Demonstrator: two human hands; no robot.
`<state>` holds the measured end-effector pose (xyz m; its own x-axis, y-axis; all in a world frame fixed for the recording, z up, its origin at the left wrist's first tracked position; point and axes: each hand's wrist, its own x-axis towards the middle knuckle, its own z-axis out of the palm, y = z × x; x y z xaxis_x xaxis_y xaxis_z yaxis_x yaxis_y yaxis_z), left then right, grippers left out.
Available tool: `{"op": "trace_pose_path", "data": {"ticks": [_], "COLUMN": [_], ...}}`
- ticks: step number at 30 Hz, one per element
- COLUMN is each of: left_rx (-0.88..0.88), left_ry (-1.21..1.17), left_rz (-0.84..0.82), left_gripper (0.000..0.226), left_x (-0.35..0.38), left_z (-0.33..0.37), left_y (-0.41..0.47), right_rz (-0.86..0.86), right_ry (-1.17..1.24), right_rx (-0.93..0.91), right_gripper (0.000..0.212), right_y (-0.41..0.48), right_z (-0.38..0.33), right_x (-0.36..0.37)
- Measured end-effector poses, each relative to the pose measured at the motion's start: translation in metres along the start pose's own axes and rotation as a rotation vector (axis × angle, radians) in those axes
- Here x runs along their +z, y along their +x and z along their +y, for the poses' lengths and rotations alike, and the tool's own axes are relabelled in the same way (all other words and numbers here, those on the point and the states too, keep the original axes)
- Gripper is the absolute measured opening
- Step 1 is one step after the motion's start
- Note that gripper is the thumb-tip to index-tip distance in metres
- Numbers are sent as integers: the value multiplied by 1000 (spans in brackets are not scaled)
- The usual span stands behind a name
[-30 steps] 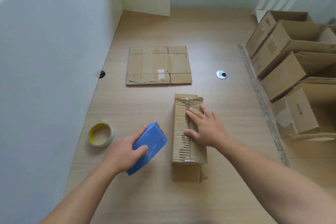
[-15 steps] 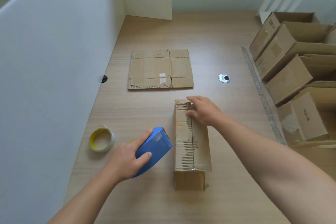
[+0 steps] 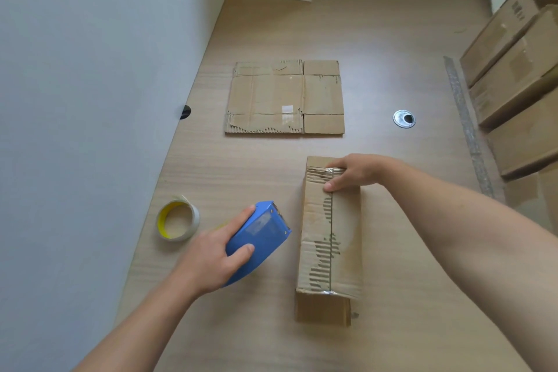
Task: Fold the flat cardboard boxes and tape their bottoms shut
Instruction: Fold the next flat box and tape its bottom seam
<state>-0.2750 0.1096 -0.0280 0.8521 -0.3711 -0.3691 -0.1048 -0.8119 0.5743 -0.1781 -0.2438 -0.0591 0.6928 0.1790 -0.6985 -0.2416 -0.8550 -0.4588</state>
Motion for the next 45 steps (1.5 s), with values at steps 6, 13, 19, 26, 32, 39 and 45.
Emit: {"op": "trace_pose_path", "data": {"ticks": [6,13,19,26,32,39,45], "left_rx": [37,111,216,333,613,859,895], "left_ry": [-5,-52,-6,-28,202,285,266], "left_rz": [1,36,78,137,255,351,300], "left_gripper": [69,66,66,65,70,59,64], "left_x": [0,0,-8,-9,-3,1,-2], "left_z": [7,8,4,-3,-7,-14,-5], "left_y": [3,-10,-20,-35,-51,-57,-61], "right_rz": [179,361,789,598,518,647,681], "right_ry": [24,112,0,-159,-302,-39,247], "right_rx": [-11,69,111,-46,-112,-303,-358], "right_gripper": [62,64,60,70,55,54,61], "right_y": [-11,-30,-60,-129,-134,-153,-163], "right_z": [-5,4,-25,-42,-19,-44,-72], "right_x": [11,30,40,156,191,173,161]}}
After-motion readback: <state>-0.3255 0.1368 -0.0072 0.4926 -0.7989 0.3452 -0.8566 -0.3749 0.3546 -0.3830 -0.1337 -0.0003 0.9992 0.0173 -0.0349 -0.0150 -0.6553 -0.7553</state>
